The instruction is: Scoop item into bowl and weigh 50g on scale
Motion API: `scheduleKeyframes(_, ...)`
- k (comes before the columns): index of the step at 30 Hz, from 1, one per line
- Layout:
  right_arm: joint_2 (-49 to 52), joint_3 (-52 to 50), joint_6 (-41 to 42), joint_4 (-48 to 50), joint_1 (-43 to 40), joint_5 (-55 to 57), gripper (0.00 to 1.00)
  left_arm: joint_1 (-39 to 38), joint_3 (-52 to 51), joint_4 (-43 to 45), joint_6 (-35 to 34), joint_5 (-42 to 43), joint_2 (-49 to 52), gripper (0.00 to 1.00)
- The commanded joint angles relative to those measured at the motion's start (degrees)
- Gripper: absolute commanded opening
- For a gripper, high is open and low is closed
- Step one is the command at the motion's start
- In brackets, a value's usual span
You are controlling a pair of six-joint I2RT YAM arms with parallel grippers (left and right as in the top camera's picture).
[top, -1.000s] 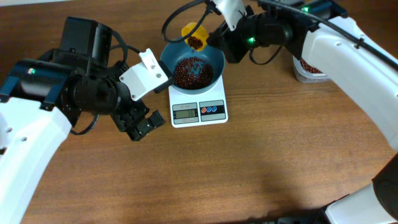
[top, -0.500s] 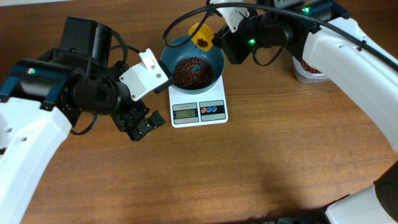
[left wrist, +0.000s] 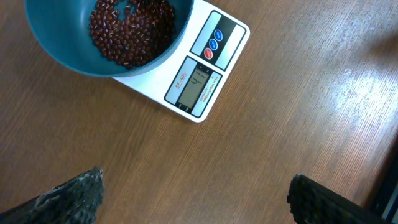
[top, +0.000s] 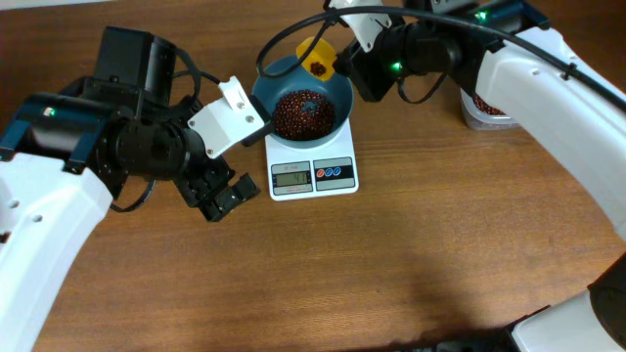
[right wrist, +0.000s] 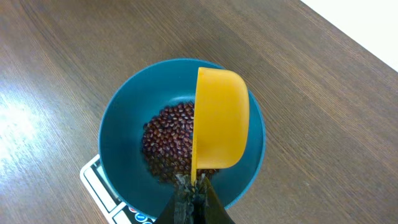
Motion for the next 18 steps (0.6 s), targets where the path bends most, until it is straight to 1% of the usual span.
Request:
scheduleKeyframes(1,-1.79,1.38,-1.25,-0.72,3.02,9.2,0.04,-0.17,0.98,0.07,-0.92,0.24,0.24,0.99)
scheduleKeyframes(2,-1.79,1.38,-1.44,-0.35,3.78,13.75,0.04,-0.17,0.98,0.07,-0.92,0.24,0.24,0.99)
scheduleKeyframes(3,-1.79,1.38,-1.42,0.66,4.28,15.85,0.04,-0.17,0.98,0.04,-0.92,0.24,0.24,0.99)
scheduleKeyframes(4,-1.79,1.38,-1.4,1.4,4.59,13.92,0.04,-0.17,0.98,0.07,-0.92,0.24,0.24,0.99)
scheduleKeyframes(11,-2.4,1.4,-1.16,3.67,3.87,13.86,0.04,-0.17,0.98,0.07,-0.92,0.24,0.24,0.99)
scheduleKeyframes(12,-2.75,1.42,-0.07,4.35,3.23,13.75,0.04,-0.17,0.98,0.04,-0.92,0.24,0.24,0.99)
scheduleKeyframes(14,-4.0,1.4,6.43,6.01,0.33,13.64,0.04,-0.17,0.98,0.07,-0.92,0.24,0.24,0.99)
scheduleKeyframes(17,-6.73,1.4,6.82,3.74,-6.21,13.81,0.04,-0.17,0.98,0.07,-0.92,0.24,0.24,0.99)
scheduleKeyframes(18,-7.32,1.4,6.75,1.2,-9.29,14.16,0.04,-0.17,0.98,0.07,-0.92,0.24,0.24,0.98)
